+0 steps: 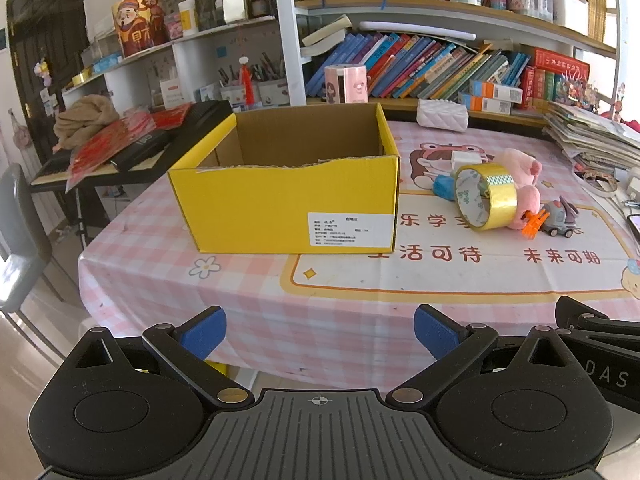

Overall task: Organize objects
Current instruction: 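Move left tool toward yellow tape roll while right tool approaches grey toy car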

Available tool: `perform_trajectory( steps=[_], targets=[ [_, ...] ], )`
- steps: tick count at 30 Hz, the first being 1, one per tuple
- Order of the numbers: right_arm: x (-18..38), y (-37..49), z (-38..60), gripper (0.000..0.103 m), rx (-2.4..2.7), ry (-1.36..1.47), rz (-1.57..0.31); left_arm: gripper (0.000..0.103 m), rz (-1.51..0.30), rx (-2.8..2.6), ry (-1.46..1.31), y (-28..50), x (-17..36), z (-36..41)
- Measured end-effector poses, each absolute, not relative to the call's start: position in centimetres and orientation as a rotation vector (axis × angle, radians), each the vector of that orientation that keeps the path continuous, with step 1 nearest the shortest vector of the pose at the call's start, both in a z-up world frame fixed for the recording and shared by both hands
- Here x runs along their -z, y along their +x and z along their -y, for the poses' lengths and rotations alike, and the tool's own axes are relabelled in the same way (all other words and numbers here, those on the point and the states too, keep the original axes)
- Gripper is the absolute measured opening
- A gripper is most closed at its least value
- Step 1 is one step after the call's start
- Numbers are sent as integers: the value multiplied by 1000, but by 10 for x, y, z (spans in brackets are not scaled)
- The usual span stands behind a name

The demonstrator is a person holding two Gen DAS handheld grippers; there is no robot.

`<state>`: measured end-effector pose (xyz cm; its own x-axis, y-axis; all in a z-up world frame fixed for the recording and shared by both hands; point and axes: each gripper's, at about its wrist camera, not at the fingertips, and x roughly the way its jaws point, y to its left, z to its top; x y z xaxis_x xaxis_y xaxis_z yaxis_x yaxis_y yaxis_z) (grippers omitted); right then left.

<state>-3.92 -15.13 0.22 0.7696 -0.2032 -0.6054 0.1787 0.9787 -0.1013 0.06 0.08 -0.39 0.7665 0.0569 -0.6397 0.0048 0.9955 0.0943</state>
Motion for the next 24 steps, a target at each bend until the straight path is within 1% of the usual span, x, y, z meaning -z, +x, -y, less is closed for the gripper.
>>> perform_trajectory(
  steps=[24],
  targets=[
    [5, -41, 158, 103, 241, -41, -669, 101, -725, 32, 84, 8, 13, 1]
  ],
)
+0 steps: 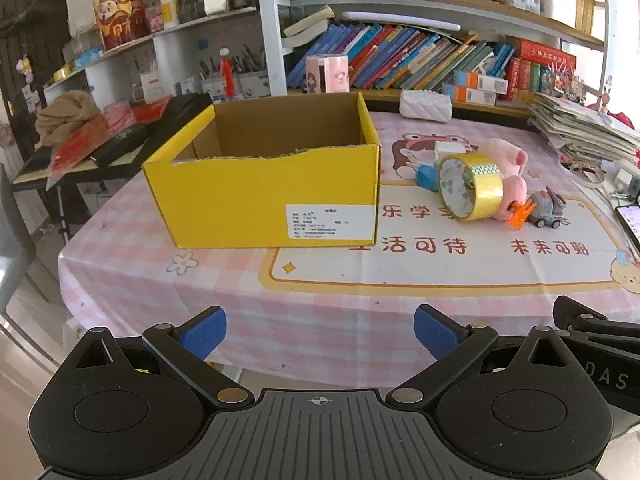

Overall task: Organize objects
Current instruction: 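Move left tool toward yellow tape roll while right tool approaches grey toy car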

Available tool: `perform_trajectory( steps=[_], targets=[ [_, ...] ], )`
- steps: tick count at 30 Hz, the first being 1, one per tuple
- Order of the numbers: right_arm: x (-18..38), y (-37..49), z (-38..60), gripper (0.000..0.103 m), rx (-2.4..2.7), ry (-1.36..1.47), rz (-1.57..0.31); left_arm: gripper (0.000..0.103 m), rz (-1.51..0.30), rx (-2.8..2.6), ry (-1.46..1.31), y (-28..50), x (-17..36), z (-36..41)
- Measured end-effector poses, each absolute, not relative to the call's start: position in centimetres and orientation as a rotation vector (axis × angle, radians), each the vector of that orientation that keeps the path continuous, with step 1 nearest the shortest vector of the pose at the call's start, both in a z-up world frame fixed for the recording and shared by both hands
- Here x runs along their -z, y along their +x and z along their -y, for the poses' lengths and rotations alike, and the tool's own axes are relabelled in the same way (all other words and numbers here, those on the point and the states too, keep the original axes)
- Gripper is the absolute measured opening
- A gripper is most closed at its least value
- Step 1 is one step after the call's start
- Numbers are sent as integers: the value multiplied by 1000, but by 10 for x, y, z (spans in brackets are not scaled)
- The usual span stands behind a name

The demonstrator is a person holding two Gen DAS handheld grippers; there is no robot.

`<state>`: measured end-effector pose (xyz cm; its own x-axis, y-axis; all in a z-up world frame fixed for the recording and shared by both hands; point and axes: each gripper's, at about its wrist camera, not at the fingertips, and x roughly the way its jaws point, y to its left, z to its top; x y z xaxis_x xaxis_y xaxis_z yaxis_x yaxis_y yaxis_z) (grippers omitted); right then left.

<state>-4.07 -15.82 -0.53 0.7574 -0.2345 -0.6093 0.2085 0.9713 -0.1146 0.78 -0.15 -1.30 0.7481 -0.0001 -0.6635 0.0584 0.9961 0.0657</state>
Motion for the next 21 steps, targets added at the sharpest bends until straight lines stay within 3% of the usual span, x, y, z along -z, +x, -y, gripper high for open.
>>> perform_trajectory(
  steps=[21],
  targets=[
    [6, -17, 199, 103, 215, -48, -643, 101, -745, 81, 78, 39, 17, 43]
  ],
)
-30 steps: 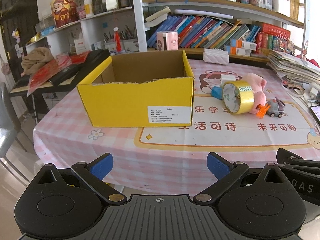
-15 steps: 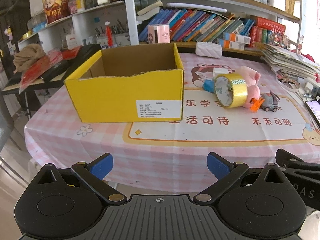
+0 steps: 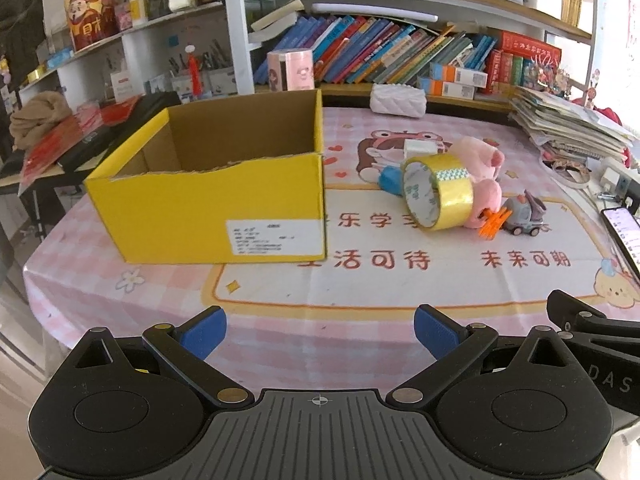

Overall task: Organize objects
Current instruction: 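Move left tool toward yellow tape roll while right tool approaches grey toy car, then grasp grey toy car with right tool while left tool grasps yellow tape roll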

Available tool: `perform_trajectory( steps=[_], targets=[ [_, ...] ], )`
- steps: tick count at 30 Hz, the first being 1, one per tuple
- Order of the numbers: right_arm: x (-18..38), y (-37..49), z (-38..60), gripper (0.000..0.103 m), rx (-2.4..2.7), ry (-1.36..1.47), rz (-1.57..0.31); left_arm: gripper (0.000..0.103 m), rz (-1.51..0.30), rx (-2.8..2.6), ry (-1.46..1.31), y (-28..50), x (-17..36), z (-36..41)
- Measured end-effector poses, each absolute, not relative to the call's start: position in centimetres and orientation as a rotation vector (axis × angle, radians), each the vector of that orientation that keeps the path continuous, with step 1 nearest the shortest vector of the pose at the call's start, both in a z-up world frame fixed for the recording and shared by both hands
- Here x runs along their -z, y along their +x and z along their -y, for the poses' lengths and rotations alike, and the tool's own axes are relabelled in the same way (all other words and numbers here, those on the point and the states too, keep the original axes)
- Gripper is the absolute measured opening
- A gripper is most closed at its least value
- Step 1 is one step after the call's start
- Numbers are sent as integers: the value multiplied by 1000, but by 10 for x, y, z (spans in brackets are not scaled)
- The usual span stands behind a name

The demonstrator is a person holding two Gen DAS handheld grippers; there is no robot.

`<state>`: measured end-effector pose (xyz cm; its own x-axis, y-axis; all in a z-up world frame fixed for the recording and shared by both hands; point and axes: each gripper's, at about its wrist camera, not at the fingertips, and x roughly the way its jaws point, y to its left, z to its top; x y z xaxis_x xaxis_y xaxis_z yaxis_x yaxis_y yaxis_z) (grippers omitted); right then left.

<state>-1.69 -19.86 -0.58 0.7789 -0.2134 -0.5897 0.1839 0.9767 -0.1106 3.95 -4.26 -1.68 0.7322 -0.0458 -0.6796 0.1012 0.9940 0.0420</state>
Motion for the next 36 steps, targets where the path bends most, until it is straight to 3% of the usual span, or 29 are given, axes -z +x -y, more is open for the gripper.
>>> perform_trajectory(
  steps=[17, 31, 36],
  targets=[
    [17, 42, 260, 103, 189, -28, -686, 101, -713, 90, 21, 77, 19, 87],
    [27, 113, 304, 95, 117, 6, -672, 101, -713, -1, 27, 101, 22, 110],
    [43, 150, 307, 87, 113, -19, -711, 101, -708, -27, 24, 108, 21, 112]
  ],
)
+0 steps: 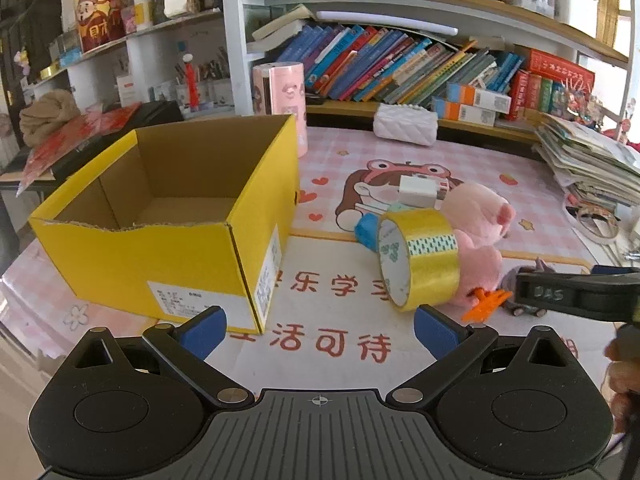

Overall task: Organize objects
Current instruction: 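Grasp grey toy car with right tool while left tool grasps yellow tape roll, then carry tape roll in left tool and toy car in right tool over yellow box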

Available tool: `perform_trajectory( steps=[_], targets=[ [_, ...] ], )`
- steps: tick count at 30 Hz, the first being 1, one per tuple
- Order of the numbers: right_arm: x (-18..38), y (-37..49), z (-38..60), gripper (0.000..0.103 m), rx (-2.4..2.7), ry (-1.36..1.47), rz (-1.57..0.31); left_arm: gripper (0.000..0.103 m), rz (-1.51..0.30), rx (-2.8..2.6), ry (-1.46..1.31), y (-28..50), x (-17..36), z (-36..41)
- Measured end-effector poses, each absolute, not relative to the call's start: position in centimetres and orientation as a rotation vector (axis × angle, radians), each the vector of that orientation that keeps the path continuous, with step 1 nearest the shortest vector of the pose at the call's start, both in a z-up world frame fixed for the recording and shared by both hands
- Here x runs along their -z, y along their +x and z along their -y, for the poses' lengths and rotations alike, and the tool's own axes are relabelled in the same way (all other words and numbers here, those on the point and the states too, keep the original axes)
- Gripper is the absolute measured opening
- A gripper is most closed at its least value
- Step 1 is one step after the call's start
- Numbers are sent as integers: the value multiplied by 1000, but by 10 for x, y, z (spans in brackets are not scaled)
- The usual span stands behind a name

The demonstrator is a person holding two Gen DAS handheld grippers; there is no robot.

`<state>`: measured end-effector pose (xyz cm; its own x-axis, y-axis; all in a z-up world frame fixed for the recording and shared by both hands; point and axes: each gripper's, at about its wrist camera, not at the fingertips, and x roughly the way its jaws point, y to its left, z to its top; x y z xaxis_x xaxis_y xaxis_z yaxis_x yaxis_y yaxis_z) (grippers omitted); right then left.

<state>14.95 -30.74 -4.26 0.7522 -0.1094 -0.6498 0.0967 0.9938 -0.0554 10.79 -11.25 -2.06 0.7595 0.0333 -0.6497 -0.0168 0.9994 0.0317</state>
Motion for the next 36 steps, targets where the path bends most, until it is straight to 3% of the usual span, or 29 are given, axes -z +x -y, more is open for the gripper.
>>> perform_trajectory(
  steps=[4, 8, 16, 28, 30, 33, 36],
  targets=[
    [56, 171, 308, 78, 85, -29, -755, 101, -697, -11, 29, 112, 18, 119],
    [67, 184, 315, 62, 41, 29, -818, 101, -678, 14, 32, 118, 16, 127],
    [47, 175, 337, 61, -9, 84, -781, 100, -665, 34, -34, 144, 16, 148],
    [16, 140, 351, 61, -53, -22, -685, 73, -764, -16, -81, 194, 44, 173],
    [14, 139, 348, 61, -68, -41, -684, 64, -799, -11, -76, 200, 52, 176],
    [15, 138, 347, 61, -80, -51, -695, 42, -807, -12, -79, 204, 55, 174],
    [14, 135, 343, 61, -91, -60, -692, 40, -793, -16, -59, 203, 50, 172]
  ],
)
